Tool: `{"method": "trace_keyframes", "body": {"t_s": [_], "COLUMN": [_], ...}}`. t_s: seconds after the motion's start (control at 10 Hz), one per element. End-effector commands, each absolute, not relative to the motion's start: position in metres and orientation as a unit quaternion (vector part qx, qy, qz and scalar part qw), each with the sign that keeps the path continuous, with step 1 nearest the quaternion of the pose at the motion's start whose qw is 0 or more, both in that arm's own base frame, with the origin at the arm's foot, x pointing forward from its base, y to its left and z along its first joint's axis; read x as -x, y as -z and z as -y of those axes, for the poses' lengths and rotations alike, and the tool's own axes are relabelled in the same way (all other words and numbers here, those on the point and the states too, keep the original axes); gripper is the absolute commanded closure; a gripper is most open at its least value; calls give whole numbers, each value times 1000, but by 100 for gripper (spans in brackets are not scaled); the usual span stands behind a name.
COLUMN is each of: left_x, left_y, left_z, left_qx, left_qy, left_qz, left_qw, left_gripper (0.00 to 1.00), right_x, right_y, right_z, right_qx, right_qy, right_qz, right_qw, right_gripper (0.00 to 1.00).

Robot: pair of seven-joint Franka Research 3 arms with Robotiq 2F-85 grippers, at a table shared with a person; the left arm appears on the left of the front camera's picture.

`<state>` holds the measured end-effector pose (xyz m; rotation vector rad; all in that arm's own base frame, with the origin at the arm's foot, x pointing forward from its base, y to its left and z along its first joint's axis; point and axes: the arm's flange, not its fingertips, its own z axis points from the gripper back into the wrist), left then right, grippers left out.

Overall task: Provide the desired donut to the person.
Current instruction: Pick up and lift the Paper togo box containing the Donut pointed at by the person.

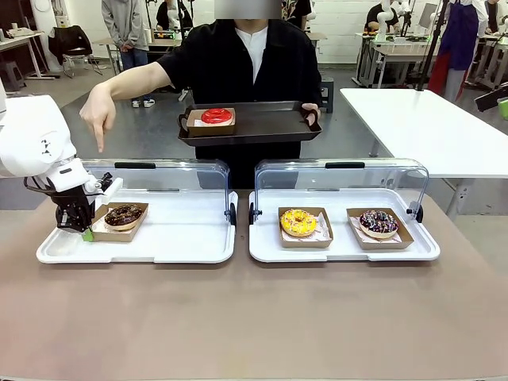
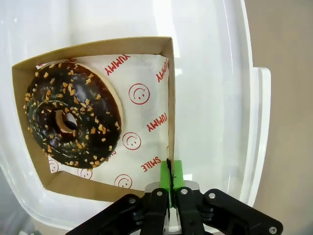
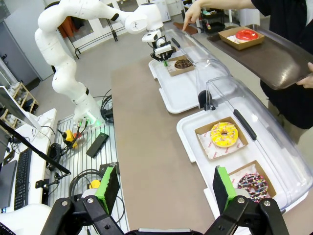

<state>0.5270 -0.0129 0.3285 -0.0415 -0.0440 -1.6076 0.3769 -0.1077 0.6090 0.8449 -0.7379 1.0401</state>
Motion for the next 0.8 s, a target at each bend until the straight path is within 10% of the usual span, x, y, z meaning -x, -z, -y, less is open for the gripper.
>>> {"method": "trace_keyframes", "body": {"t_s": [0.0,0.7], "left_x": [-523,-421], "left_y": [-333,-462], "left_z": [8,0], "left_qx": [21,43], "left_qy": [728,728], "left_qz": [31,-45], "left_qw": [685,683], "left_gripper": [100,100], "right_x": [-377,-377], "right_y": [-609,-609], "right_z": [108,108], "right_qx": [-387,-387], "right_qy": [-473,-473], "right_qz": [339,339], "right_qw": [715,715], "right_gripper": [0,0]}}
